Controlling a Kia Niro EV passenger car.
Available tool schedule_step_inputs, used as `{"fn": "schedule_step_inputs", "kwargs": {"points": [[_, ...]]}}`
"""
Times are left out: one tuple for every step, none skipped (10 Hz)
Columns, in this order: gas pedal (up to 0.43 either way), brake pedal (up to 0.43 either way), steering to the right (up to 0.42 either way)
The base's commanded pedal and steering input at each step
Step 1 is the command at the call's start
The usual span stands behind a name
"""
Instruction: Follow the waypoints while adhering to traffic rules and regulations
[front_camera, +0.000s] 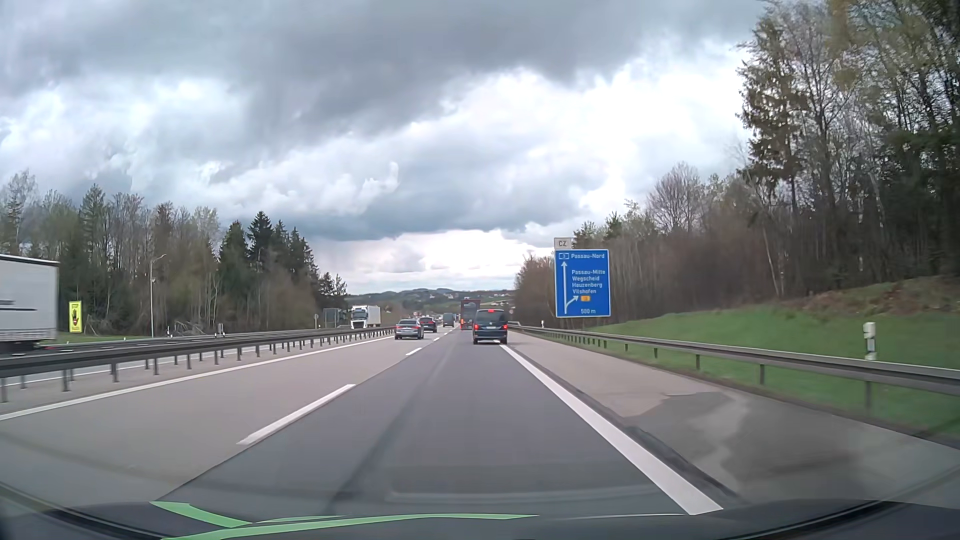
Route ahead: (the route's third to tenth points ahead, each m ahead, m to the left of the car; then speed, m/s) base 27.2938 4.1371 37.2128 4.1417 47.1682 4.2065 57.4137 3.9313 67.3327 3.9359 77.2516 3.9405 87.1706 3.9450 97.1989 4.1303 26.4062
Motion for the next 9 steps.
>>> {"fn": "schedule_step_inputs", "kwargs": {"points": [[0.000, 0.122, -0.004], [0.000, 0.116, -0.003], [0.000, 0.104, -0.003], [0.000, 0.098, -0.003], [0.000, 0.091, -0.003], [0.000, 0.091, -0.003], [0.000, 0.098, -0.004], [0.000, 0.091, -0.003], [0.000, 0.098, -0.003]]}}
